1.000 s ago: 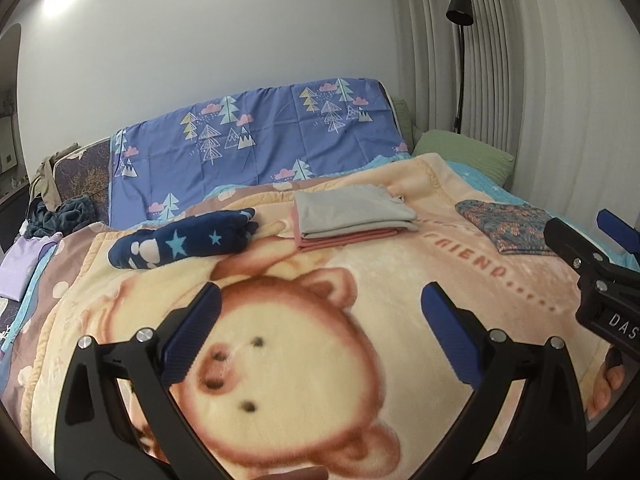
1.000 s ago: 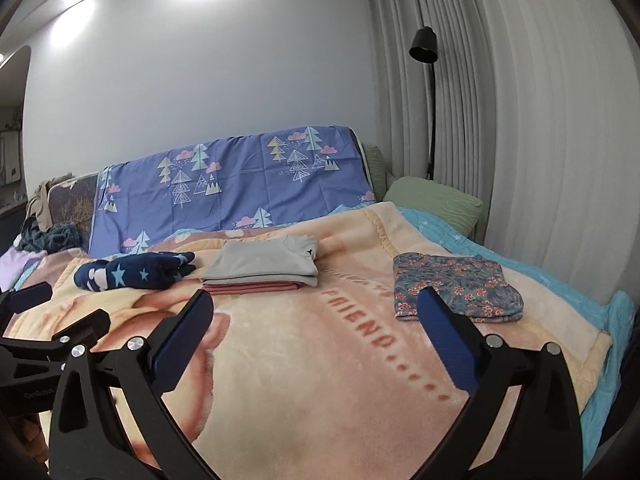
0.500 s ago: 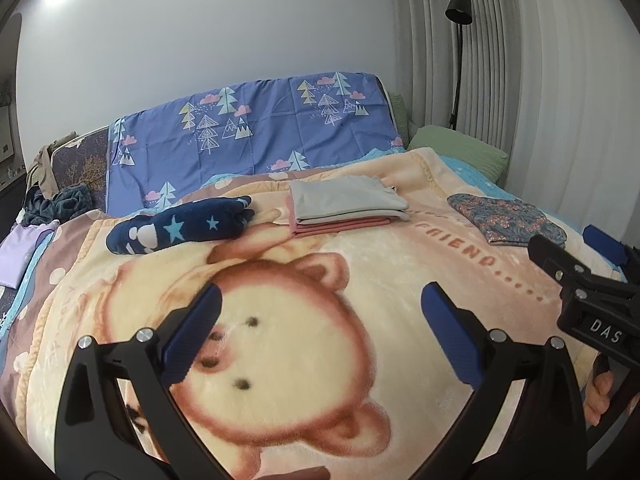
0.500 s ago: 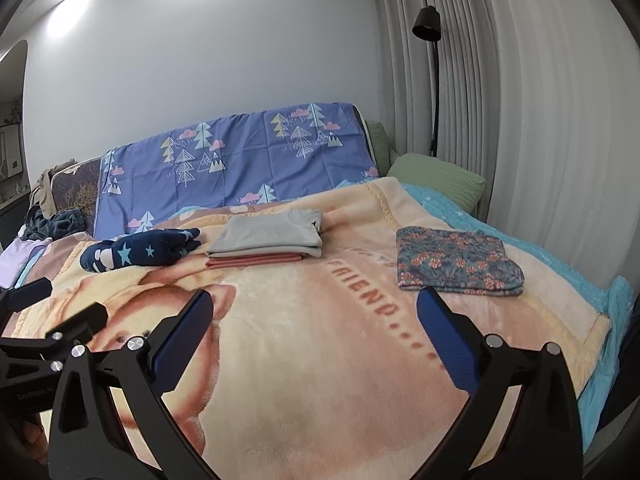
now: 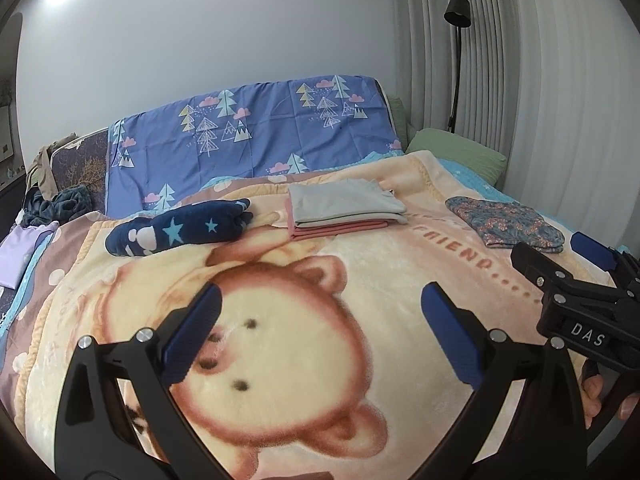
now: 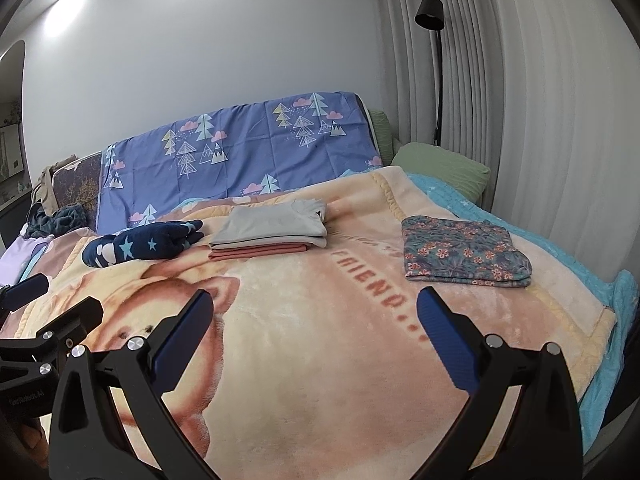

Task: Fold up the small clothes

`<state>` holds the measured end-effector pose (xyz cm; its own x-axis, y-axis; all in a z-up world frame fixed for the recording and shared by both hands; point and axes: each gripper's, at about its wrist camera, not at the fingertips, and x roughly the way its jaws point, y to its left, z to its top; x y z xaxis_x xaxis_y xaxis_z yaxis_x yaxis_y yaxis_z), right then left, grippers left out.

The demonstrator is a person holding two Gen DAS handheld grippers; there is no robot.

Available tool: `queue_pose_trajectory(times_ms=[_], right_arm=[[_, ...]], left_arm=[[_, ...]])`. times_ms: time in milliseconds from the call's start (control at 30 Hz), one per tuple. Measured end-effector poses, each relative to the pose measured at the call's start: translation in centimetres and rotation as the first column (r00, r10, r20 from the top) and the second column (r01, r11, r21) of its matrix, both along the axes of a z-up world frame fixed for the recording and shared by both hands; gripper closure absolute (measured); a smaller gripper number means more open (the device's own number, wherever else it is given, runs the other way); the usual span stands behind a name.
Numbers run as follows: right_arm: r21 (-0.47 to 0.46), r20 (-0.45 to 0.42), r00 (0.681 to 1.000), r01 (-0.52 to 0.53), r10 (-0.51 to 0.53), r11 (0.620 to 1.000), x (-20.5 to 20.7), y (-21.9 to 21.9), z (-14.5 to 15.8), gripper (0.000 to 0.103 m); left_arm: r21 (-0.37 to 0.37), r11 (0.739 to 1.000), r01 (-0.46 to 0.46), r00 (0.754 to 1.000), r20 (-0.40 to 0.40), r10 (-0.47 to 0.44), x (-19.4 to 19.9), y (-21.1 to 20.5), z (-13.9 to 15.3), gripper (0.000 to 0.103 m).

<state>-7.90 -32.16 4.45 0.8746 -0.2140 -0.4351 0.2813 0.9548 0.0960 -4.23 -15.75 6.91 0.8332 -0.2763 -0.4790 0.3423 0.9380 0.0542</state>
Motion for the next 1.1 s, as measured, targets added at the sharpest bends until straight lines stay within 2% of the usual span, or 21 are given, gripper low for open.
queue_pose_trajectory(times_ms=[767,900,1100], right_arm=[[0.005,-0.024,1.000,-0.008,0.009,1.000,1.8,0.3,0.1,0.001],[-0.008,0.001,1.000,-0.008,0.008,1.000,1.5,0.5,0.5,0.001],[0.015,-0.043,0.999,-0.025,0.026,1.000,2.3,0.7,-0.7,0.001]], left_arm=[[0.013,1.000,0.009,1.000,-0.010,-0.009,0.6,0.2,-0.6,0.002],[0.014,1.000,0.013,1.000,0.001,-0.013,0.4,0.5,-0.5,0.002],[0.020,1.000,0.006,0.999,-0.040,-0.006,1.0,1.0,-1.6,0.002]])
